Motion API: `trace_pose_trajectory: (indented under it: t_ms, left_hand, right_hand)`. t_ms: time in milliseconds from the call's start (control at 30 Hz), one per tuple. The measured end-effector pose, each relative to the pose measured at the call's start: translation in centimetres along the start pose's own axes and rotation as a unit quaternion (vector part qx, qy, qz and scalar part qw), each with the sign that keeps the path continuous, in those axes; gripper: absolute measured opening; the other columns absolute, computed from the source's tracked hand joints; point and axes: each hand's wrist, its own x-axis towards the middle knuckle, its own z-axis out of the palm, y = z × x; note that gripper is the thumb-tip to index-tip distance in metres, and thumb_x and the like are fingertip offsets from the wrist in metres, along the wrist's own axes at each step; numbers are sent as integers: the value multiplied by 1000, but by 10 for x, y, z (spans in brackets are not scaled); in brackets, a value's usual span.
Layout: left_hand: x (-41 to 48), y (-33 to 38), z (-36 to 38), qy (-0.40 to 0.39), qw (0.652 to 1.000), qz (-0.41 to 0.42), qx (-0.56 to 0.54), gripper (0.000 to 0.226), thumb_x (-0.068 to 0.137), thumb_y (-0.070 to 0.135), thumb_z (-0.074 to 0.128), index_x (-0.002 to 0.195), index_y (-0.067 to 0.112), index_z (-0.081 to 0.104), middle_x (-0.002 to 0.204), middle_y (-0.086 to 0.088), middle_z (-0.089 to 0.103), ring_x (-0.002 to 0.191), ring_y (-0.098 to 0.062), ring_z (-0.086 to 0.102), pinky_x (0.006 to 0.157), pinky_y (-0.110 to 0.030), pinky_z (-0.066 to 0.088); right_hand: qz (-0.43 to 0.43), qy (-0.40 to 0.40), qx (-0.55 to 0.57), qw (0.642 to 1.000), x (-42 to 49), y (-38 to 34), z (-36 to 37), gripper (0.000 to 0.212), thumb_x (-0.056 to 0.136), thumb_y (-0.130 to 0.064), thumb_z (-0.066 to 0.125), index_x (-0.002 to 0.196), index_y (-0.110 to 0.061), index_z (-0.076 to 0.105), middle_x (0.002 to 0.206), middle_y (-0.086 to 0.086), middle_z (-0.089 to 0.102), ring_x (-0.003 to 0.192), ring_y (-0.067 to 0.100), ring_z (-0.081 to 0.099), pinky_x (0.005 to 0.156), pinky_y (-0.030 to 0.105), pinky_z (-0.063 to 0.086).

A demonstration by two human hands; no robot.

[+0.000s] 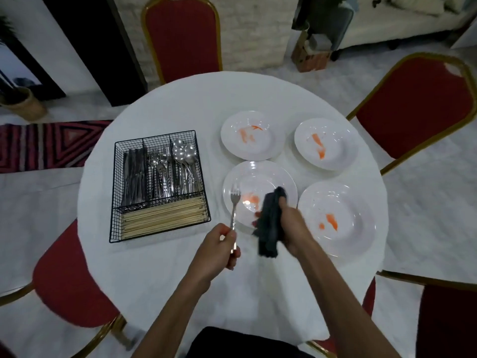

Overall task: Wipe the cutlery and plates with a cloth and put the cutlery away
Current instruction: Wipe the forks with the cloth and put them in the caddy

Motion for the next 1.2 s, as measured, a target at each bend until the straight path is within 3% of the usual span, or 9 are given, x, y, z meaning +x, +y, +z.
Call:
trace_pose_trajectory:
  t_ms: [67,167,300,367,500,667,867,1000,1200]
  left_hand:
    - [1,2,5,-40,999,14,21,13,102,20,47,102,19,60,74,-3,74,59,-19,69,64,-32,58]
    - [0,-2,-6,-91,993,19,72,18,99,21,50,106,21,66,82,-4,79,71,-22,77,79,-40,62]
    - [10,-6,-47,-2,986,29,164,28,103,30,49,98,20,74,82,4,78,73,-9,75,79,-25,57]
    - [19,-7,-53,74,991,51,96,26,102,31,50,102,20,74,88,4,77,79,-10,74,79,-30,57]
    - [32,-13,-47,94,993,24,-72,23,98,17,58,91,-1,72,85,-19,71,82,-27,69,80,-43,60]
    - [48,-7,-83,181,972,-16,-150,17,91,24,71,87,7,76,85,-5,76,77,-16,71,70,-34,57]
    - [57,3,-96,121,985,-41,-117,27,92,31,70,86,5,72,85,-11,72,82,-23,69,75,-37,61]
    - [69,2,-123,142,976,-53,-154,17,92,15,70,101,0,70,85,-7,72,76,-19,68,61,-28,54]
    - [100,-2,-179,234,966,-57,-98,18,95,19,66,97,2,70,85,-15,73,65,-23,69,56,-30,59]
  right_hand:
    - [-4,-80,-60,995,-20,17,28,45,106,-48,40,114,-14,67,105,12,78,99,29,74,84,43,61]
    - [-70,-75,-100,990,-27,33,52,31,106,-37,47,118,-17,66,102,6,78,94,19,74,73,26,57]
    - [-82,-80,-118,986,-25,36,44,26,103,-33,55,109,-11,68,90,14,71,75,28,67,69,38,57]
    - [-68,-122,-140,980,-33,37,46,25,101,-34,59,106,-12,71,85,12,71,72,27,66,66,38,57]
    - [-64,-191,-176,964,-48,45,67,28,103,-32,56,111,-9,70,81,10,72,71,27,71,68,42,60]
    - [-60,-219,-202,953,-59,58,78,23,104,-26,55,109,-6,65,87,13,71,75,34,75,71,43,61]
    - [-72,-197,-177,961,-46,34,126,19,104,-19,51,107,-6,65,79,15,70,59,26,69,55,34,57]
    - [-46,-242,-202,948,-42,31,139,17,103,-16,52,106,-2,62,79,14,67,59,28,70,54,32,57]
    - [-14,-197,-173,965,-35,45,122,19,101,-18,54,102,-2,64,82,17,69,63,31,70,56,36,56]
